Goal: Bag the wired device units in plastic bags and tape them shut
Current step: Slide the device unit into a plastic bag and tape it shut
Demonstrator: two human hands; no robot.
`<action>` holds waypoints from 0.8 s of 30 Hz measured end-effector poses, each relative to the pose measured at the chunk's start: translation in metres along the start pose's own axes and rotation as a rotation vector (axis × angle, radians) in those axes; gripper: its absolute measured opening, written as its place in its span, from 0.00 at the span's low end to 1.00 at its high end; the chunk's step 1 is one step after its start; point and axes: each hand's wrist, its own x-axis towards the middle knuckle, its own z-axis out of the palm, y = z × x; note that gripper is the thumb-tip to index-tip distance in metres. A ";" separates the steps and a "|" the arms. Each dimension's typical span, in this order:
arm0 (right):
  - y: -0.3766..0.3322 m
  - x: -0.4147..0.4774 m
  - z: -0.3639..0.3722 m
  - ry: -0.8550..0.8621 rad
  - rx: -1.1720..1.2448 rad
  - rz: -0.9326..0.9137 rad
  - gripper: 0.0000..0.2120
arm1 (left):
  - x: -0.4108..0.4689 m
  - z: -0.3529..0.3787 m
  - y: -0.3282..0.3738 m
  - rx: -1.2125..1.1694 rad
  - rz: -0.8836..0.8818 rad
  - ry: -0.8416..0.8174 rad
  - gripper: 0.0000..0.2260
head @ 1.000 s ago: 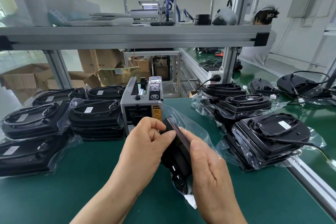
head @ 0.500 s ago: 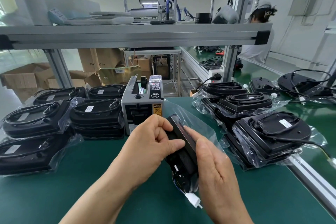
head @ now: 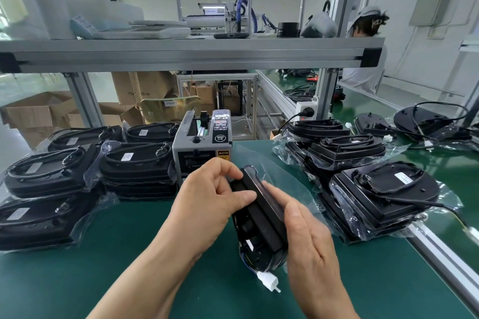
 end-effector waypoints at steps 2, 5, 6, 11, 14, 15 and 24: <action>0.004 0.002 0.006 0.023 0.023 -0.027 0.20 | 0.002 -0.001 0.002 0.034 0.016 -0.012 0.13; 0.011 0.004 0.015 0.042 0.043 -0.052 0.20 | 0.006 -0.005 0.003 0.136 0.039 -0.028 0.16; 0.014 0.004 0.017 0.049 0.043 -0.059 0.20 | 0.007 -0.006 0.002 0.167 0.047 -0.030 0.17; 0.025 0.006 0.019 0.078 0.018 -0.068 0.21 | 0.006 -0.009 -0.001 0.278 0.053 -0.007 0.20; 0.027 0.003 0.020 0.058 0.036 -0.031 0.22 | 0.007 -0.007 0.003 0.356 0.051 0.018 0.23; 0.027 0.002 0.021 0.055 0.030 -0.032 0.23 | 0.008 -0.005 0.004 0.402 0.059 0.038 0.22; 0.033 -0.008 0.009 -0.043 0.148 0.056 0.21 | 0.007 -0.002 0.005 0.422 0.127 -0.085 0.16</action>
